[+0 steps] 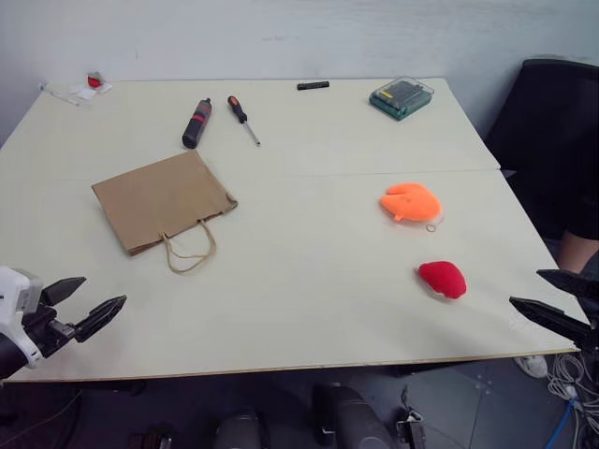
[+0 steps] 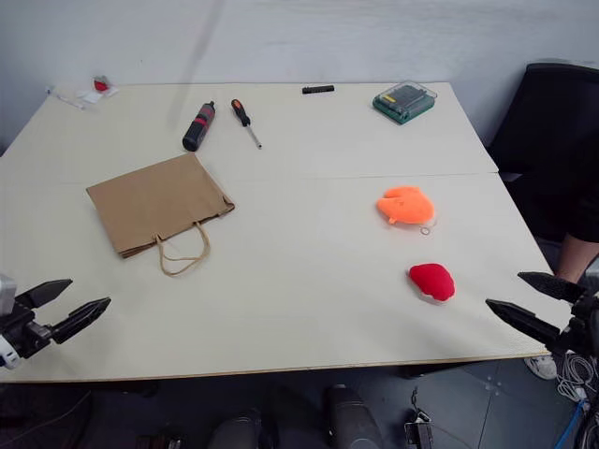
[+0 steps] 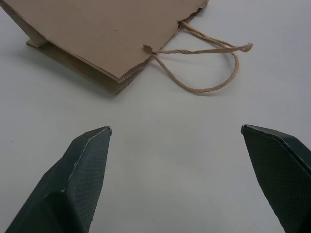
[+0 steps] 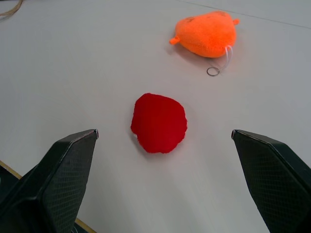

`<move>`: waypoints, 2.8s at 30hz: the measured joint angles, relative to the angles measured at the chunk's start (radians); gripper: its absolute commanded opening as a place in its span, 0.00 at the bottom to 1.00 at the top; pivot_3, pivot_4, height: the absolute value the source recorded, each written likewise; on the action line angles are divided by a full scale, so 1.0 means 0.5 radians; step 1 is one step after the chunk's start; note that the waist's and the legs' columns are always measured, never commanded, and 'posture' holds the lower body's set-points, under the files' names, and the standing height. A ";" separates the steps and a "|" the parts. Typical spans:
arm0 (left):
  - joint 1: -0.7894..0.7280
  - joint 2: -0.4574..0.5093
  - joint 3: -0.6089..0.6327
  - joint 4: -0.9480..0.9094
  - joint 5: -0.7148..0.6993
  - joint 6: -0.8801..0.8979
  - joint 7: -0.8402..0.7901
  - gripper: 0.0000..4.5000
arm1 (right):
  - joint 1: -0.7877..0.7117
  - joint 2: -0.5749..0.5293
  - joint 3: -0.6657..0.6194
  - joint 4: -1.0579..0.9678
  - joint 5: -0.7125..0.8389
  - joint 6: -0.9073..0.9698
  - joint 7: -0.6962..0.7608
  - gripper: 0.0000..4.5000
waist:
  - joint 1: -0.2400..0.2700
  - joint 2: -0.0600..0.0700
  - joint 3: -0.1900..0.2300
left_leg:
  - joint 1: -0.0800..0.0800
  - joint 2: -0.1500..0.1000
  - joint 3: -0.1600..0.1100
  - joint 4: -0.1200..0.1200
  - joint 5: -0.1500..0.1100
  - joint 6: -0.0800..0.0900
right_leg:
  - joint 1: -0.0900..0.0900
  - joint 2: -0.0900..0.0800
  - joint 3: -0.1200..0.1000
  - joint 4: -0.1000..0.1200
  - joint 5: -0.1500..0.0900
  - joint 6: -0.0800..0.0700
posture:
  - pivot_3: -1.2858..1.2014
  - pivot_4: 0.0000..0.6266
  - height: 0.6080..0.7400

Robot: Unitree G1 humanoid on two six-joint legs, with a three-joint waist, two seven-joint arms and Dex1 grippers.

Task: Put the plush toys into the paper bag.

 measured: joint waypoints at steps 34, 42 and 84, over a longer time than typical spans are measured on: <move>-1.167 0.493 -1.181 0.680 0.834 -0.816 -0.305 1.00 | -0.828 -0.108 0.842 -0.746 0.376 0.215 -0.344 1.00 | 0.005 0.006 0.001 | -0.016 0.000 0.012 0.006 0.007 -0.004 | -0.029 0.003 0.004 0.019 0.000 -0.001 | 0.52 0.24 1.00; -1.577 0.353 -1.500 1.119 1.057 -1.165 -0.359 0.72 | -1.098 0.030 1.159 -0.758 0.383 0.205 -0.485 1.00 | 0.001 0.005 0.001 | -0.018 0.001 0.024 0.018 0.007 -0.002 | -0.032 0.003 0.008 0.027 0.000 0.000 | 0.52 0.24 1.00; -2.286 -0.229 -1.656 0.452 -0.127 0.347 -1.016 0.00 | -1.840 1.090 2.450 0.471 -0.731 -0.358 -0.585 0.00 | -0.038 0.005 0.000 | -0.037 0.002 0.014 0.045 0.010 -0.007 | -0.056 0.004 0.009 0.060 -0.002 -0.002 | 0.52 0.24 1.00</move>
